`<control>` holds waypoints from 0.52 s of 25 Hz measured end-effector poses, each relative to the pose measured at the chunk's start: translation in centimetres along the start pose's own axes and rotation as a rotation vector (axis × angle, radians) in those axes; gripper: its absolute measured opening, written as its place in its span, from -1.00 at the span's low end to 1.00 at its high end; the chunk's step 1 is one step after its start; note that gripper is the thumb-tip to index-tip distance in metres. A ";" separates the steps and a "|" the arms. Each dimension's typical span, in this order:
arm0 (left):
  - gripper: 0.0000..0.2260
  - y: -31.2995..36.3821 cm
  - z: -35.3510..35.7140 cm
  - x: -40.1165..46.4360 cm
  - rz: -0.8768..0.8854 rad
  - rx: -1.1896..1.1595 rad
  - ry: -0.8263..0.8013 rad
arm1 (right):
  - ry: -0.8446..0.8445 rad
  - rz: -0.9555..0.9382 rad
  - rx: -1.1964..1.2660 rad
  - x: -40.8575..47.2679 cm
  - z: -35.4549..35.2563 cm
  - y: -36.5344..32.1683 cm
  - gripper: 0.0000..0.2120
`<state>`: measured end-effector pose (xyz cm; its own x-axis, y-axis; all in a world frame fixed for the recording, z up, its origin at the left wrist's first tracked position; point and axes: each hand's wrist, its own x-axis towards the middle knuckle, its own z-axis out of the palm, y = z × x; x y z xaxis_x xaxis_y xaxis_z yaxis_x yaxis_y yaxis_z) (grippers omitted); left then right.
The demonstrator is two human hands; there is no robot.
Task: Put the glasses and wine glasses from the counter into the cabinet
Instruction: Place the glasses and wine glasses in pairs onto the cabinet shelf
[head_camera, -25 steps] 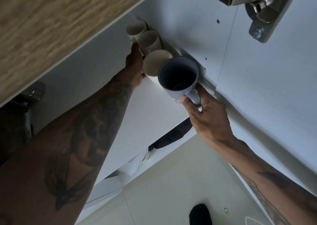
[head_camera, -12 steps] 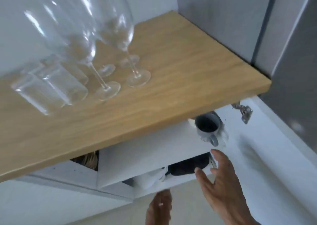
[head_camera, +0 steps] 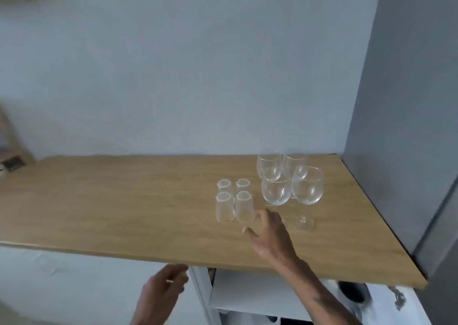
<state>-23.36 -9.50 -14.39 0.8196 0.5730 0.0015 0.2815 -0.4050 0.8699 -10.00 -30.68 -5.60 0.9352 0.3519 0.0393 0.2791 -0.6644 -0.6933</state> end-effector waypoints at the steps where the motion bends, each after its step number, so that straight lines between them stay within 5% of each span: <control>1: -0.74 2.6 -1.0 1.9 0.037 0.000 0.015 | 0.011 -0.005 -0.057 2.5 0.2 -1.5 -0.50; 3: -0.80 6.1 -0.8 8.4 0.156 0.092 0.028 | 0.035 0.002 -0.144 7.3 1.6 -2.6 -0.48; 9: -0.21 8.1 7.3 18.9 0.171 0.315 -0.201 | 0.048 0.114 -0.291 15.2 8.1 -0.5 -0.33; 13: -0.27 5.4 10.6 20.3 0.084 0.188 -0.189 | 0.112 0.071 -0.218 15.7 11.2 2.5 -0.42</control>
<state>0.09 -7.61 -14.93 0.9177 0.3956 -0.0373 0.2816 -0.5811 0.7635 2.94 -19.44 -14.83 0.9691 0.2319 0.0839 0.2408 -0.8159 -0.5257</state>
